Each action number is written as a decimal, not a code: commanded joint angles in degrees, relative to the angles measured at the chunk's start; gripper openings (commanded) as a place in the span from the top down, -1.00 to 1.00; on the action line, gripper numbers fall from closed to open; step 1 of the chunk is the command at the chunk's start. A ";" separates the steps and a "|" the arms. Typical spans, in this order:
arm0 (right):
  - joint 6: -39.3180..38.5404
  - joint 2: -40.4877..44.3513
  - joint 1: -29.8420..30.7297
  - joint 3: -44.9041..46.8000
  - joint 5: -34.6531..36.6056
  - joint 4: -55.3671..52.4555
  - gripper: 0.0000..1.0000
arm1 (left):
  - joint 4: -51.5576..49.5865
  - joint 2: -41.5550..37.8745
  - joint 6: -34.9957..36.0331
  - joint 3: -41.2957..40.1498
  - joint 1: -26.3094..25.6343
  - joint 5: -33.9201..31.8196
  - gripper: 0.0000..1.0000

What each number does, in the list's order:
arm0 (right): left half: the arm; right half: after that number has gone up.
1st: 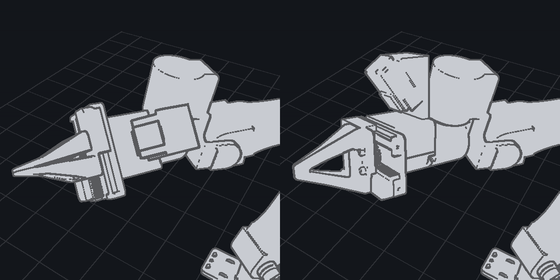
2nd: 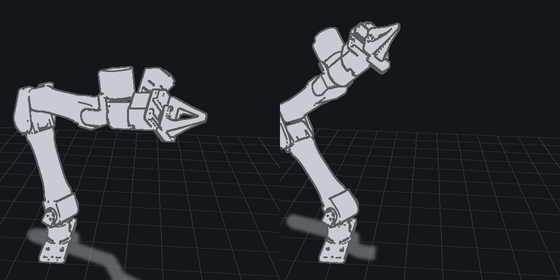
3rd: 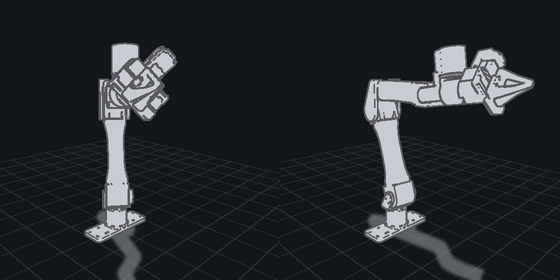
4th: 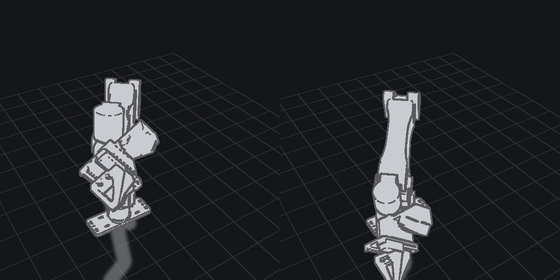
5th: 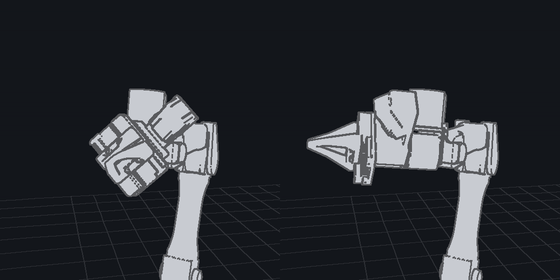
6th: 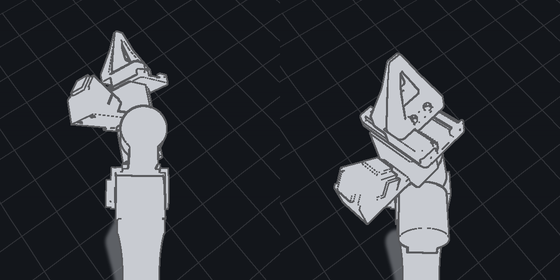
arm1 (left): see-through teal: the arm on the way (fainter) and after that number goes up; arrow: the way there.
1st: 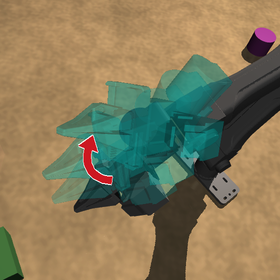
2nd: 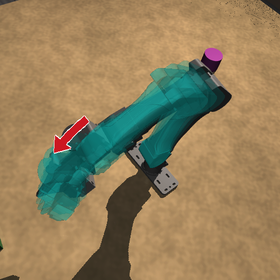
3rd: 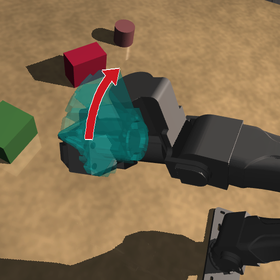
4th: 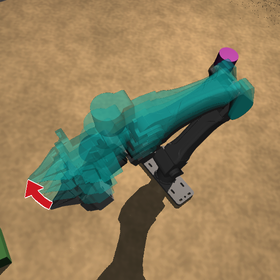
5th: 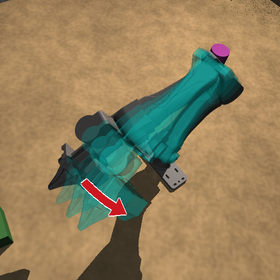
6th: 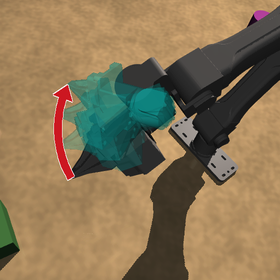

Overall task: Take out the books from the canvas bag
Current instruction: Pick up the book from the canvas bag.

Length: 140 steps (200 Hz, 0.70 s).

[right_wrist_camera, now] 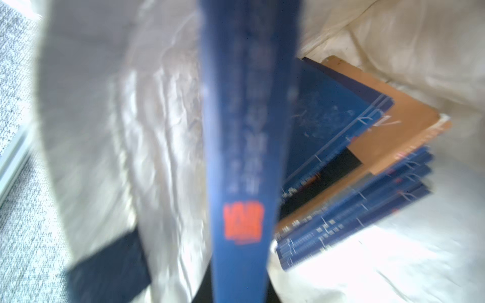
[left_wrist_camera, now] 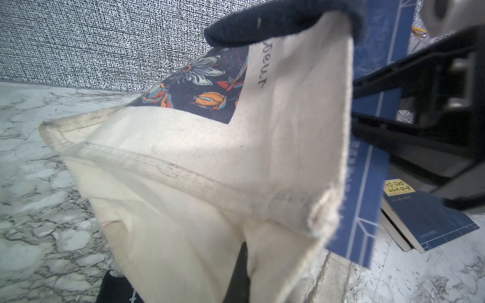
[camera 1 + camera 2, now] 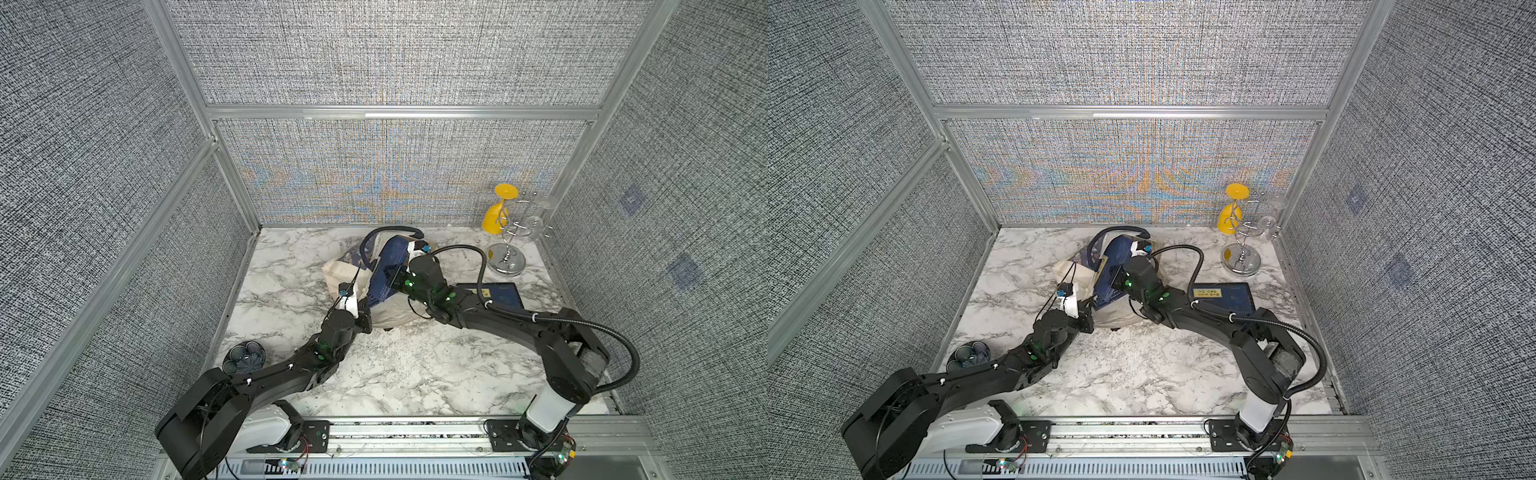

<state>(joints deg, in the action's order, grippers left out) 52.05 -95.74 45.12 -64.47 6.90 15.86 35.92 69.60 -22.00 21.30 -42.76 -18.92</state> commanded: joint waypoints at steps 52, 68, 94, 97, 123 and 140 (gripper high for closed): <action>-7.32 14.14 -0.86 12.06 0.91 -0.31 1.00 | 1.52 0.08 -0.66 0.06 -0.09 -1.65 1.00; -8.24 18.14 -1.55 14.23 1.48 -1.75 1.00 | 1.43 0.31 -0.65 0.22 -0.04 -1.64 1.00; -9.16 25.40 -3.03 17.82 2.89 -4.30 1.00 | 1.24 0.01 -0.70 0.17 -0.04 -1.80 1.00; -9.08 26.49 -3.33 18.33 2.96 -4.52 1.00 | 1.18 0.00 -0.76 0.19 -0.04 -1.82 1.00; -8.81 35.18 -6.06 22.72 5.45 -7.29 1.00 | 0.40 -0.09 -0.85 0.33 -0.05 -2.70 1.00; -7.79 40.86 -7.79 25.86 9.85 -9.52 1.00 | 0.20 -0.07 -0.99 0.47 -0.04 -2.87 1.00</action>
<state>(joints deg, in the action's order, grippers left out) 43.88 -60.53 38.98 -41.47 10.39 8.99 35.86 69.65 -22.81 21.30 -42.87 -19.99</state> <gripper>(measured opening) 0.105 0.052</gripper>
